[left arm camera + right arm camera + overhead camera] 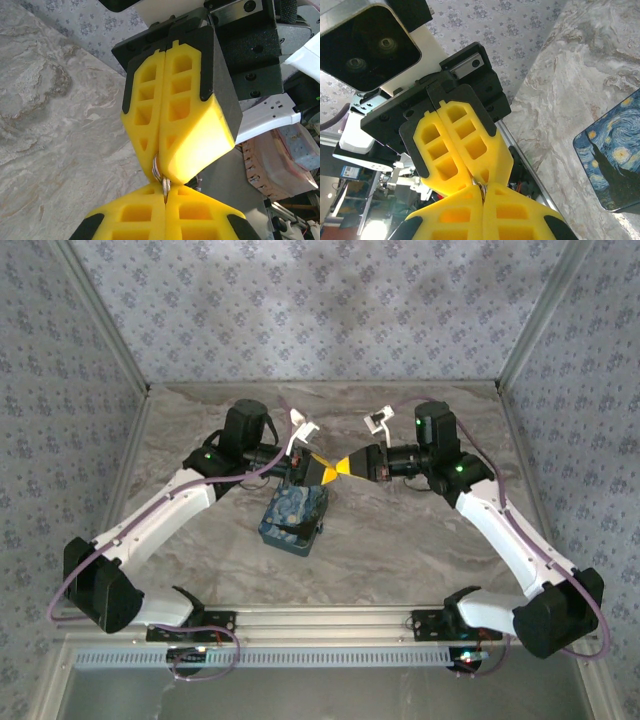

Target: Unlock the padlock with the key

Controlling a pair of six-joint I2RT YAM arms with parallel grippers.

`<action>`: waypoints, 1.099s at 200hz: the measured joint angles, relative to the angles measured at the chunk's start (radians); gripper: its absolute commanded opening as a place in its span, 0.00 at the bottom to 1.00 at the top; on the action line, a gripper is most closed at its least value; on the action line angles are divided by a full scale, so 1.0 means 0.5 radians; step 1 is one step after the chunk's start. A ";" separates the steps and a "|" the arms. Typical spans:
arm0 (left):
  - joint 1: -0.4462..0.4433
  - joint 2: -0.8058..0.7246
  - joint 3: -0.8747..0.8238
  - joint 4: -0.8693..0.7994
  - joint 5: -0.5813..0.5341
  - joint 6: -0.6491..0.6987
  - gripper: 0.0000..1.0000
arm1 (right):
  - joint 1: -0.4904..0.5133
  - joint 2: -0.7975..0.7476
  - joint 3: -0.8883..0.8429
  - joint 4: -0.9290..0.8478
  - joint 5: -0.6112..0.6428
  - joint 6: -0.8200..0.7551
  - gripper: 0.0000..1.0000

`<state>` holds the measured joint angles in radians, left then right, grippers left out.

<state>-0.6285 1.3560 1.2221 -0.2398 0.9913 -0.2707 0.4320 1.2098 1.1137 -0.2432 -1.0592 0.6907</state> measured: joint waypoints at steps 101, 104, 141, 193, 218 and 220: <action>0.000 -0.018 0.011 0.017 -0.046 -0.005 0.19 | -0.001 -0.005 -0.002 0.062 0.098 0.025 0.00; 0.001 -0.019 0.011 0.020 -0.049 -0.010 0.19 | -0.002 -0.005 -0.002 0.063 0.098 0.032 0.00; 0.005 -0.033 -0.011 0.059 -0.075 -0.021 0.16 | -0.005 -0.015 -0.005 0.084 0.098 0.061 0.00; 0.027 -0.051 -0.072 0.066 -0.076 -0.030 0.21 | -0.031 -0.016 -0.008 0.172 0.099 0.107 0.00; 0.034 -0.053 -0.082 0.069 -0.076 -0.037 0.16 | -0.031 -0.017 -0.011 0.195 0.098 0.124 0.00; 0.036 -0.053 -0.083 0.068 -0.076 -0.040 0.16 | -0.031 -0.018 -0.012 0.198 0.098 0.125 0.00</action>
<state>-0.6106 1.3293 1.1805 -0.2058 0.9531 -0.2905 0.4164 1.2011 1.1076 -0.1444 -1.0100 0.7532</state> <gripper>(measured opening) 0.171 0.064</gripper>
